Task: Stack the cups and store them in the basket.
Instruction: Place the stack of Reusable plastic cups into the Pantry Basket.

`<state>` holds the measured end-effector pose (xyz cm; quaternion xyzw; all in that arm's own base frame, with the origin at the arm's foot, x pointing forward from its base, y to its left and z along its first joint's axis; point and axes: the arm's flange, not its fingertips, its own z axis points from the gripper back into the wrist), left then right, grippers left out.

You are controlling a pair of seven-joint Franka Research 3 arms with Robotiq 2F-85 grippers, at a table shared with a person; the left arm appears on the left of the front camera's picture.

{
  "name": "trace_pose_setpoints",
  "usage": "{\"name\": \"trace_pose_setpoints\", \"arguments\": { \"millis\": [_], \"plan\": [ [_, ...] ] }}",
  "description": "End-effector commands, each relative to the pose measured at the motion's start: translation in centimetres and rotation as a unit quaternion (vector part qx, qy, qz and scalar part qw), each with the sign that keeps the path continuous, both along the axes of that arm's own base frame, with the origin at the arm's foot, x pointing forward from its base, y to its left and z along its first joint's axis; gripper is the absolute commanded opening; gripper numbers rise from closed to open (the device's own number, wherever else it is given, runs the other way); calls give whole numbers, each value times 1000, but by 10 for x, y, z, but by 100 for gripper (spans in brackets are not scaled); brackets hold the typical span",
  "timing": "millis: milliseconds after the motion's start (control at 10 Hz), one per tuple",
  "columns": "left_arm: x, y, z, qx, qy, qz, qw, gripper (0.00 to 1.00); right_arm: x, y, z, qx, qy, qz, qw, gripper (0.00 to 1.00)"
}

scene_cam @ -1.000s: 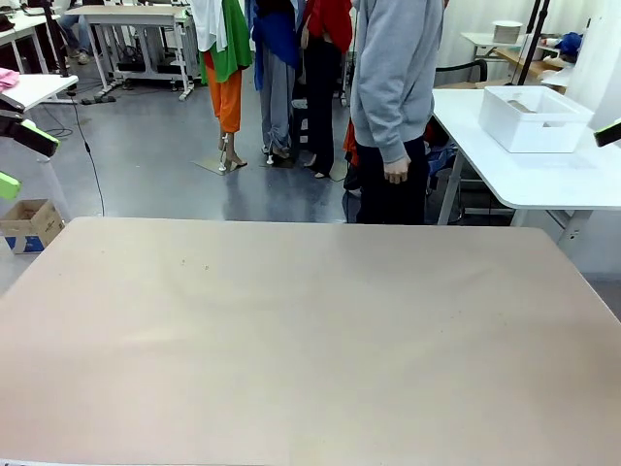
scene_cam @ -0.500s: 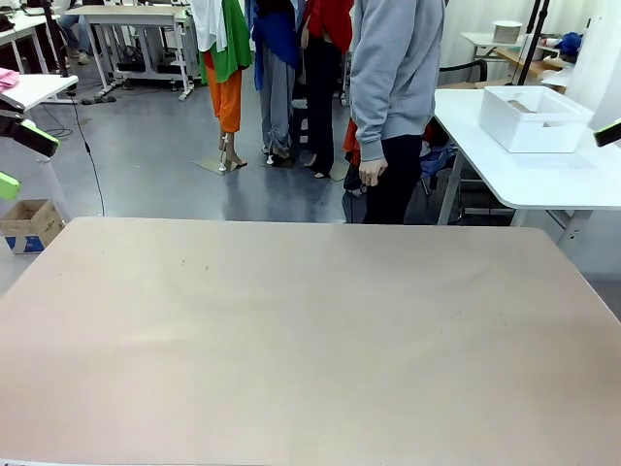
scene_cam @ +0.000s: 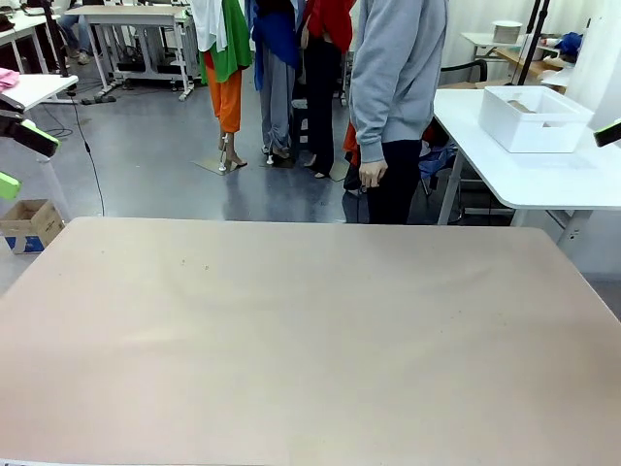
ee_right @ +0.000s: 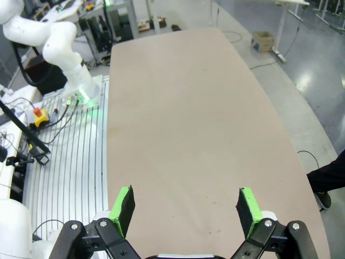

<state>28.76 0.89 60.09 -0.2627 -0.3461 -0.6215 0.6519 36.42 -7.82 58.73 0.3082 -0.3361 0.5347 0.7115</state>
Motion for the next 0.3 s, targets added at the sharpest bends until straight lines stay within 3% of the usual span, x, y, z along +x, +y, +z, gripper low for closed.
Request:
{"name": "trace_pose_setpoints", "arguments": {
  "millis": [0, 200],
  "plan": [
    [0, 0, 2, -8, 0, -3, 1000, 100, 2, 1, 4, 10, 0, -2, 1000, 100],
    [0, 0, 2, -8, 0, -3, 1000, 100, 2, 1, 4, 10, 0, -2, 1000, 100]
  ]
}}
